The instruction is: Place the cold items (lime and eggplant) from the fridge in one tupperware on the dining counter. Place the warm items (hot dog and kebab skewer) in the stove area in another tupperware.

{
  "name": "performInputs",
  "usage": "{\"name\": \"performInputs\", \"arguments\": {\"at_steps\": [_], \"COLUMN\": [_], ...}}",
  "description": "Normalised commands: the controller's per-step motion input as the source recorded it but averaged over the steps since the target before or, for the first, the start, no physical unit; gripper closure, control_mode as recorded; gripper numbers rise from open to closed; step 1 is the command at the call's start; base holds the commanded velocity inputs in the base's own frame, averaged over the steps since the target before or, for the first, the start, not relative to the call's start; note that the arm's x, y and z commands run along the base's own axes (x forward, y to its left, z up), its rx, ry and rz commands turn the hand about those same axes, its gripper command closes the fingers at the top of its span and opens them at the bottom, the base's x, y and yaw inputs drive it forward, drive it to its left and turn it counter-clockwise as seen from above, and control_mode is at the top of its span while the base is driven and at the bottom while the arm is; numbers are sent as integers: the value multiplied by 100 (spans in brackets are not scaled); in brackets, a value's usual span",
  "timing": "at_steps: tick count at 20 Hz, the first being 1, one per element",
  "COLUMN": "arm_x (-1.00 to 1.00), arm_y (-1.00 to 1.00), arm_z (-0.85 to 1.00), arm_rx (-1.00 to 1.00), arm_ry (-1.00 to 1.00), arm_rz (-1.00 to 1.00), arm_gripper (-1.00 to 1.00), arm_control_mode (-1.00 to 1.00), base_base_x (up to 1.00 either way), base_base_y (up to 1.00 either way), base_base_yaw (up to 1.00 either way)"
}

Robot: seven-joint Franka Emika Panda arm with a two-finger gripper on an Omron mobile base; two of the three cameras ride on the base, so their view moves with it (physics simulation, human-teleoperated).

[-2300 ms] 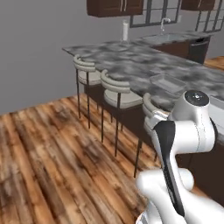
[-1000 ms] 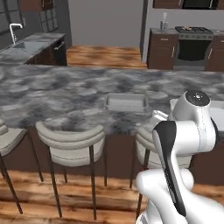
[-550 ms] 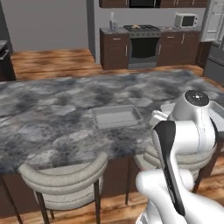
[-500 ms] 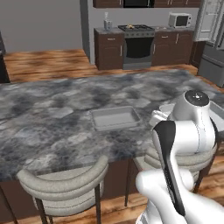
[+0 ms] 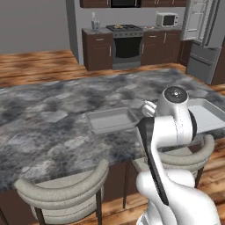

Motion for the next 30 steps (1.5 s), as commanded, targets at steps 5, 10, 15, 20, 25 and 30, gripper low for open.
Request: {"name": "performInputs", "arguments": {"at_steps": [5,10,15,20,25,30], "arm_x": [100,100,100,100,100,100], "arm_y": [-2,0,4,1,5,21], "arm_z": [32,-18,-63,-53,-53,-72], "arm_rx": [23,17,2,0,0,-1], "arm_ry": [4,2,26,22,14,6], "arm_rz": [17,21,19,13,7,0], "arm_gripper": [100,100,100,100,100,100], "arm_control_mode": [-100,-100,-100,-100,-100,-100], "base_base_x": [0,0,0,0,0,0], "base_base_y": [0,0,0,0,0,0], "base_base_yaw": [0,0,0,0,0,0]}}
